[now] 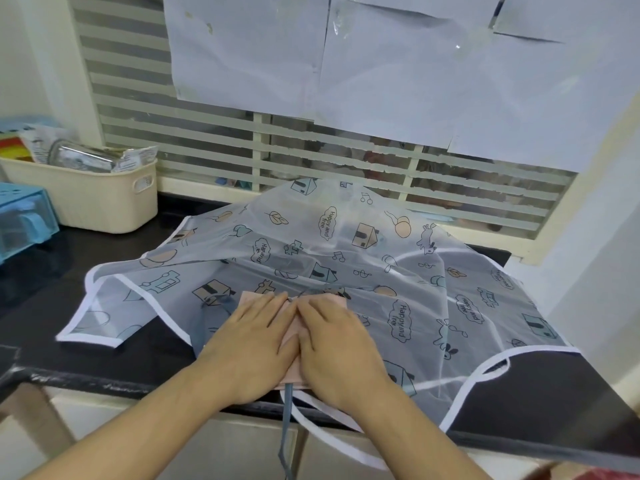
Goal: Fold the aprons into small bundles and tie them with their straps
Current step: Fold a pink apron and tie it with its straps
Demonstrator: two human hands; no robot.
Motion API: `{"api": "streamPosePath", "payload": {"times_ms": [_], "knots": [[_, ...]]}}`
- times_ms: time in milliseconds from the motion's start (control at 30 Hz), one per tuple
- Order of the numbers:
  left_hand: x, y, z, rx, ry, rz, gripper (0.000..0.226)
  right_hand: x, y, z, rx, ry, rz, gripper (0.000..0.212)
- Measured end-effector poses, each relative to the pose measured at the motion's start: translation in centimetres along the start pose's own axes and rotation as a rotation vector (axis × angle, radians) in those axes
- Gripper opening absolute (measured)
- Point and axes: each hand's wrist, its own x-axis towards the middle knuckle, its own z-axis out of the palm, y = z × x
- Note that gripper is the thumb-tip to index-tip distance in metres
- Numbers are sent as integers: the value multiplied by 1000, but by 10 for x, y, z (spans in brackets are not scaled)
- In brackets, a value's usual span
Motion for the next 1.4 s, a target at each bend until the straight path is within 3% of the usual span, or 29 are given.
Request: {"api": "streamPosePath", "payload": {"times_ms": [67,133,333,500,567,633,733,800,867,967,1167,1300,1400], "knots": [[2,-13,-2,13,-27,-48,73,2,17,16,-61,-216,111,58],[1,-33,-4,16,-32,-88,67,-2,29,16,-100,-287,157,61],[-8,-48,-3,5,-16,-112,68,-9,37,12,-122,-270,263,71],[-17,-39,-11,104,194,-92,61,-12,34,13,-92,-167,371,84],[-21,-28,-18,169,314,24,50,-10,34,16,-93,-93,351,83],[-22,-16,-17,81,301,137,40,-9,33,14,-73,-8,317,72],[-23,-9,-5,-62,109,167,65,-14,31,6,8,98,179,55],[-22,-12,0,-46,50,180,82,-22,31,-3,47,39,34,51],[-21,-15,1,-51,4,164,86,-31,34,-11,74,-123,-83,47],[-22,-15,2,-50,32,163,71,-40,44,-18,131,-233,-147,58],[-33,-20,-4,-260,114,181,30,-50,50,-15,211,-136,-141,45],[-39,-21,-8,-283,113,182,26,-52,47,-20,200,-115,-167,34],[-41,-17,-11,-250,89,186,28,-53,52,-28,212,-166,-194,41]]}}
